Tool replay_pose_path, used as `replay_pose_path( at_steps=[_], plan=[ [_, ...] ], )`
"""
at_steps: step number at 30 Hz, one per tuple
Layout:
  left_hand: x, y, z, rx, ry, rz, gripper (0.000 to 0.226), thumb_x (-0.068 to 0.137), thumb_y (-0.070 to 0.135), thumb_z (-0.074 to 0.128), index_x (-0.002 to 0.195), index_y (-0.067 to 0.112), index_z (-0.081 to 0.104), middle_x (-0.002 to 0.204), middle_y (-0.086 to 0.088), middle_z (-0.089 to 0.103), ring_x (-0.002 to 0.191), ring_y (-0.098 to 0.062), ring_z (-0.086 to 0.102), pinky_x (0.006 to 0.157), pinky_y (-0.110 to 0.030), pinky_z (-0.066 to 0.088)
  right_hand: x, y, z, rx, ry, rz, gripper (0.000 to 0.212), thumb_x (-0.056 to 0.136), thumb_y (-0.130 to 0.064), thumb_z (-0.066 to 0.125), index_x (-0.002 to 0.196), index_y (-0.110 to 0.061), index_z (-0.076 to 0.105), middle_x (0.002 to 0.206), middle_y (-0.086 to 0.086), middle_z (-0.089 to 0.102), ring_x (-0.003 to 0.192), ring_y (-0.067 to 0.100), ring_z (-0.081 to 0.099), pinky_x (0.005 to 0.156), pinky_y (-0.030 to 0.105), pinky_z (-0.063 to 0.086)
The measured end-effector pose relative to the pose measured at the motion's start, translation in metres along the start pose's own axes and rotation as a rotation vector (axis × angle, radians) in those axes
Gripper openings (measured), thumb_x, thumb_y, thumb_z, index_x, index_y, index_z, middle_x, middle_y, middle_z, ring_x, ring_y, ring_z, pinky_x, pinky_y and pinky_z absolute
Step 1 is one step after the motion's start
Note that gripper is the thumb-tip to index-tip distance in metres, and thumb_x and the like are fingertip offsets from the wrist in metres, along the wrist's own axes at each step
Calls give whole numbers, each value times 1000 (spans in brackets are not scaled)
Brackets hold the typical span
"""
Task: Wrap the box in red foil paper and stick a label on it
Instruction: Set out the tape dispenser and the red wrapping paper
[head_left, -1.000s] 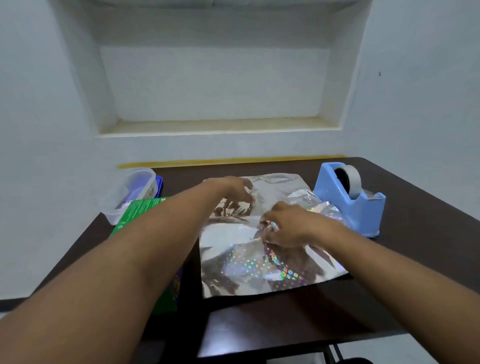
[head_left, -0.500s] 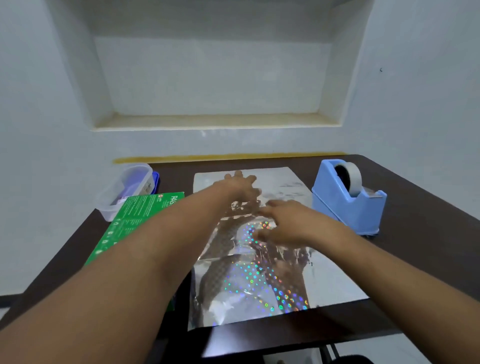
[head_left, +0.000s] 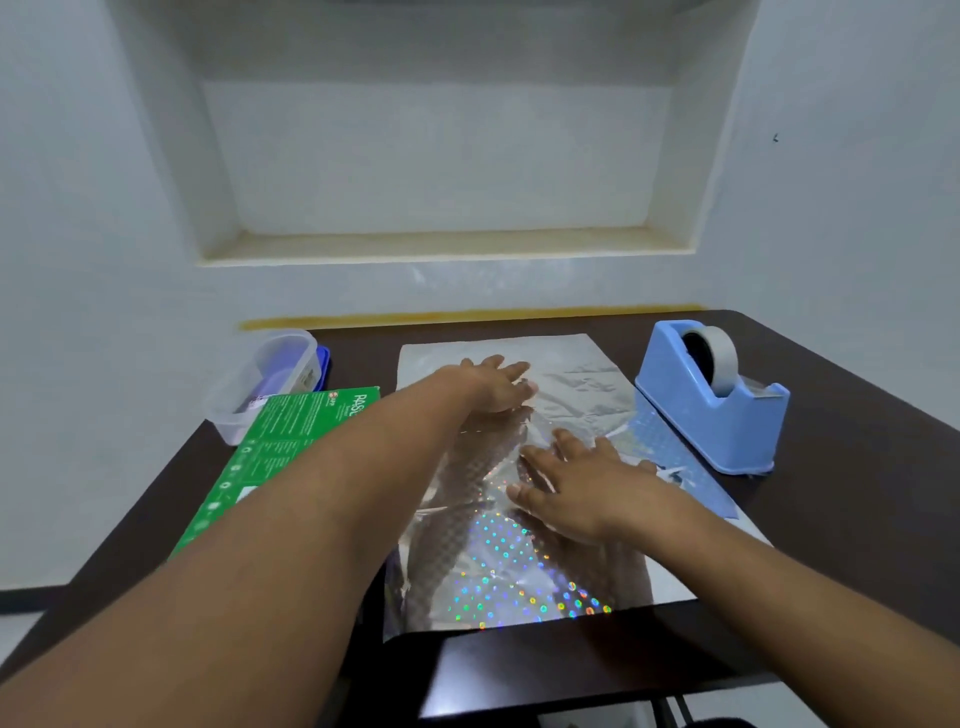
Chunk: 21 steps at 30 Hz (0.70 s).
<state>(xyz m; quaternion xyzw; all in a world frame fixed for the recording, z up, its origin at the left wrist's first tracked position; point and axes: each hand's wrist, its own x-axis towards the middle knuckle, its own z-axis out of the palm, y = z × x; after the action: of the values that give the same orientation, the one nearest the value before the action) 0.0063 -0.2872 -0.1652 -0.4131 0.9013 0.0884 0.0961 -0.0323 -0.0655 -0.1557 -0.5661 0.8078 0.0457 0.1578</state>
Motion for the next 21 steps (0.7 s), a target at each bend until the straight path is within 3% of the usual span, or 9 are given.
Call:
replay_pose_path(
  at_steps=[2, 4, 7, 9, 11, 14, 16, 19, 21],
  plan=[
    [-18, 2, -18, -19, 31, 3, 69, 101, 71, 27, 163, 44, 14, 174, -1, 10, 157, -37, 15, 125, -56, 18, 4, -2, -6, 61, 53, -30, 73, 98, -75, 29, 161, -45, 8, 173, -3, -4, 158, 35, 3, 120, 67, 15],
    [-34, -3, -33, -19, 53, 20, 65, 105, 62, 34, 163, 33, 25, 171, -6, 23, 154, -35, 25, 124, -49, 24, 5, -10, -14, 146, 140, -132, 71, 100, -66, 38, 162, -36, 20, 171, 5, 15, 155, 31, 20, 122, 51, 25],
    [-68, -15, -52, 37, 80, -58, 57, 104, 46, 47, 154, 19, 45, 160, -8, 43, 143, -31, 43, 116, -43, 38, 3, -29, -28, 295, 222, -206, 52, 102, -50, 53, 149, -29, 49, 150, 6, 52, 137, 24, 50, 103, 30, 40],
    [-95, -23, -63, 85, 91, -119, 53, 99, 41, 54, 145, 14, 52, 148, -7, 54, 132, -30, 52, 107, -43, 46, 0, -42, -33, 574, 175, -163, 40, 99, -45, 60, 135, -27, 61, 134, 1, 64, 111, 21, 69, 87, 32, 54],
    [-129, -33, -72, 107, 83, -177, 43, 97, 37, 58, 132, 14, 58, 132, -9, 60, 123, -31, 59, 95, -40, 51, 0, -59, -32, 883, 23, -133, 32, 100, -37, 61, 127, -19, 62, 127, 5, 64, 89, 24, 74, 77, 38, 60],
    [-169, -46, -81, 103, -10, -278, 39, 95, 41, 60, 127, 18, 58, 134, -14, 59, 105, -31, 64, 91, -41, 55, 3, -82, -30, 1176, -172, -97, 25, 104, -24, 57, 123, -8, 56, 123, 16, 61, 89, 38, 73, 84, 46, 59],
    [-188, -49, -77, 107, -140, -328, 52, 98, 41, 57, 144, 19, 47, 147, -15, 51, 116, -31, 61, 97, -43, 52, 2, -96, -30, 1257, -244, -86, 14, 106, -20, 52, 109, -7, 57, 109, 16, 61, 95, 43, 73, 86, 45, 59],
    [-209, -51, -67, 84, -255, -356, 61, 102, 40, 53, 156, 18, 35, 165, -12, 31, 140, -31, 47, 100, -38, 42, 3, -114, -29, 1289, -273, -78, 21, 105, -13, 44, 101, -3, 63, 91, 16, 68, 75, 34, 74, 73, 41, 63],
    [-233, -44, -65, 80, -236, -343, 68, 104, 44, 52, 161, 16, 26, 169, -12, 23, 149, -30, 34, 99, -33, 37, 7, -121, -29, 1309, -243, -90, 29, 103, -13, 44, 121, 1, 63, 110, 20, 70, 79, 34, 73, 66, 43, 65]
  ],
)
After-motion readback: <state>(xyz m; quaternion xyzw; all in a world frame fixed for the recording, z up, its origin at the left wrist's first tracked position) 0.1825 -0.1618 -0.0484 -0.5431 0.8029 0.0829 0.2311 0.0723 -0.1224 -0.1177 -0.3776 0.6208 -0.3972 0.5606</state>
